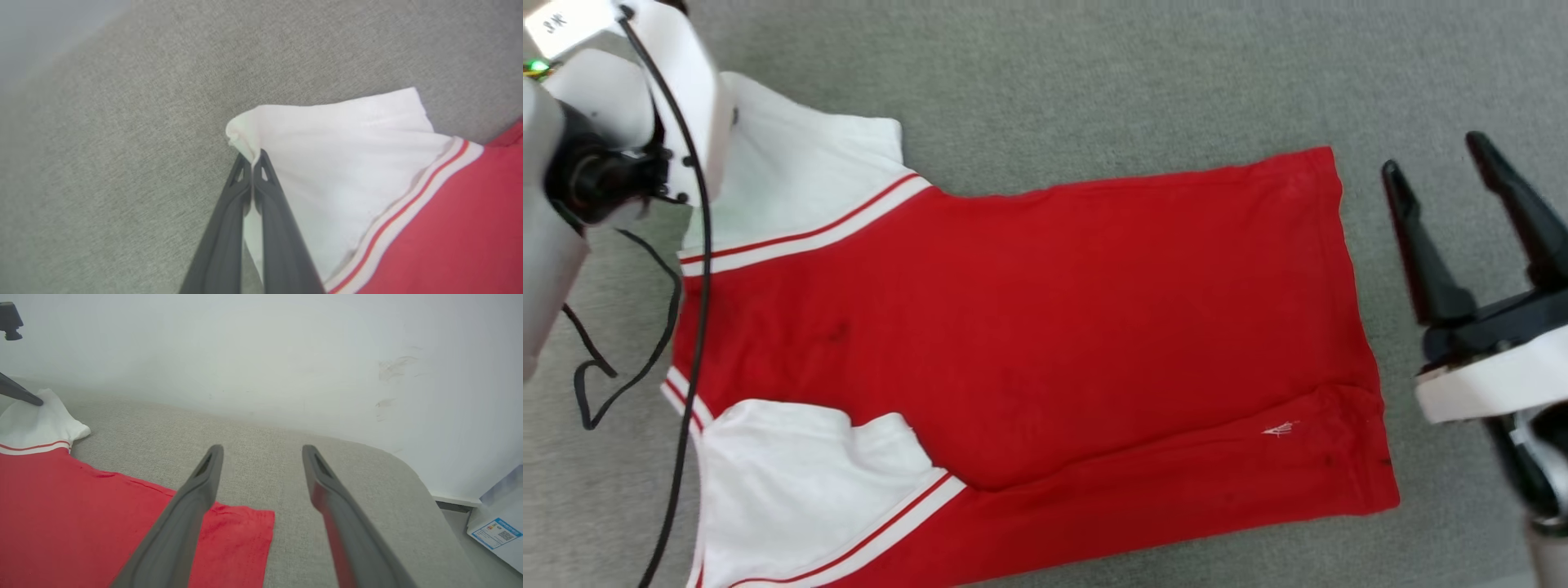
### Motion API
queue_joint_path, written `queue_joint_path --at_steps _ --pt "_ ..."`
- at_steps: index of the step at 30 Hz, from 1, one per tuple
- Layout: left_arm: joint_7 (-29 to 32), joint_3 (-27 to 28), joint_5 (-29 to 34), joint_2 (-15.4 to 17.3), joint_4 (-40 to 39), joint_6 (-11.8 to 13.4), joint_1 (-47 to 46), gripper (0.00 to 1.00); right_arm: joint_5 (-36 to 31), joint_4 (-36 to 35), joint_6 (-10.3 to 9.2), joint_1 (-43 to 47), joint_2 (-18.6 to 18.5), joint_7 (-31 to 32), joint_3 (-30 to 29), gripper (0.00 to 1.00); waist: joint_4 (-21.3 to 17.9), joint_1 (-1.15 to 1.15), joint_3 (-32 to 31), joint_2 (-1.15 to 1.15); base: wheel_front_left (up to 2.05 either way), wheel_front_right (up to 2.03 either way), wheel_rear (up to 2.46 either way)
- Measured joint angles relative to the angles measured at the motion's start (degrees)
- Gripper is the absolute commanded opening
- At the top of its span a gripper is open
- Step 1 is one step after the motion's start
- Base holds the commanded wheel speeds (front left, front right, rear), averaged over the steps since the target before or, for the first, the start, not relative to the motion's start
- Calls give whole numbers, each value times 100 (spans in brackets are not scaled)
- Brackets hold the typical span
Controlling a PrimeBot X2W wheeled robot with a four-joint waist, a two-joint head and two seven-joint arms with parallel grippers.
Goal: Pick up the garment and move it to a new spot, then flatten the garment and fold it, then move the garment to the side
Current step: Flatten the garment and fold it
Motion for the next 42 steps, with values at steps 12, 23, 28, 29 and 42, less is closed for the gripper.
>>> queue_joint_path --at_steps 12,23,28,29,42 --pt "-900 -212 224 -209 -699 -78 255 0 1310 566 1 -925 -1653 2454 468 100 478 -1 -458 0 0 0 0" --pt "-1135 -300 401 -335 -1225 -76 283 0 2347 1702 0 -1872 -2365 4634 1303 100 856 -1 -396 0 0 0 0" --pt "-1207 -307 455 -381 -1394 -70 252 0 2425 2160 0 -2311 -2356 4853 1612 100 1027 -1 -221 0 0 0 0" --pt "-1236 -307 457 -390 -1415 -67 238 0 2421 2262 0 -2395 -2340 4853 1668 100 1062 -1 -187 0 0 0 0" --pt "-1385 -312 497 -411 -1438 -68 154 0 2402 3366 -3 -2854 -2252 4477 2577 100 1317 -1 172 0 0 0 0"
